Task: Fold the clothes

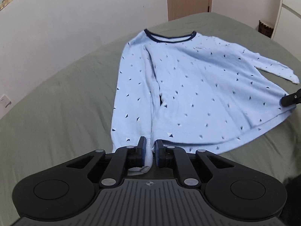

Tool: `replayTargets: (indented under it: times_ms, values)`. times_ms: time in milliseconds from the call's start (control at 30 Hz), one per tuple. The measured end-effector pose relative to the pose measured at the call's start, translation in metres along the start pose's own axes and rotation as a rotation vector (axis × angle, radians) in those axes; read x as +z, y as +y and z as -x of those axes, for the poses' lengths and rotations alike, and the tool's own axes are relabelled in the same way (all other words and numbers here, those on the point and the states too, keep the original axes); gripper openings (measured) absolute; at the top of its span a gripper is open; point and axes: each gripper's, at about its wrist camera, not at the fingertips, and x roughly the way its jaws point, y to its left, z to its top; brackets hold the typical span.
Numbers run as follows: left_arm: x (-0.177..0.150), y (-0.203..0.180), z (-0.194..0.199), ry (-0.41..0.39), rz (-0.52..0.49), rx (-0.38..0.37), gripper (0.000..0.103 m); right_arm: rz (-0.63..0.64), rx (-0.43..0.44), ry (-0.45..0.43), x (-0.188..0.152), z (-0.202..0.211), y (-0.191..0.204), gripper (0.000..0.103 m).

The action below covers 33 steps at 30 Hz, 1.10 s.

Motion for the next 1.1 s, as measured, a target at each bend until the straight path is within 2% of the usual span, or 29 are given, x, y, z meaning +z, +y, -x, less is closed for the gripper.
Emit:
replayTargets:
  times_ms: [133,233,333,367,433,533,633,767,933,1100]
  values:
    - [-0.018,-0.011,-0.001,0.044,-0.053,0.005,0.01,0.023,-0.077,0.025,-0.004,-0.009,-0.012,0.006]
    - [-0.032,-0.019,-0.016,0.101,-0.058,0.001,0.01,0.0,-0.1,0.061,-0.009,-0.03,-0.023,0.007]
    - [-0.041,-0.023,-0.022,0.111,-0.061,-0.009,0.014,-0.021,-0.115,0.079,-0.011,-0.043,-0.029,0.009]
    - [-0.042,-0.023,-0.022,0.11,-0.063,-0.013,0.025,-0.032,-0.109,0.074,-0.009,-0.041,-0.029,0.011]
    - [-0.042,-0.017,-0.015,0.096,-0.056,-0.024,0.04,-0.018,-0.112,0.055,-0.005,-0.034,-0.026,0.024]
    - [-0.042,0.001,-0.002,0.055,-0.02,-0.028,0.055,0.001,-0.117,0.015,0.0,-0.021,-0.024,0.028]
    - [-0.043,0.027,0.008,0.038,0.048,-0.028,0.058,0.032,-0.1,-0.052,0.005,-0.004,-0.014,0.028]
    - [-0.038,0.048,0.001,0.057,0.093,0.008,0.059,0.108,-0.024,-0.116,0.009,0.007,0.014,0.028]
    - [-0.037,0.058,-0.013,0.077,0.133,0.012,0.059,0.186,0.039,-0.133,0.01,0.004,0.05,0.034]
    - [-0.043,0.057,-0.028,0.097,0.175,-0.015,0.059,0.287,0.019,-0.113,0.005,0.014,0.084,0.034]
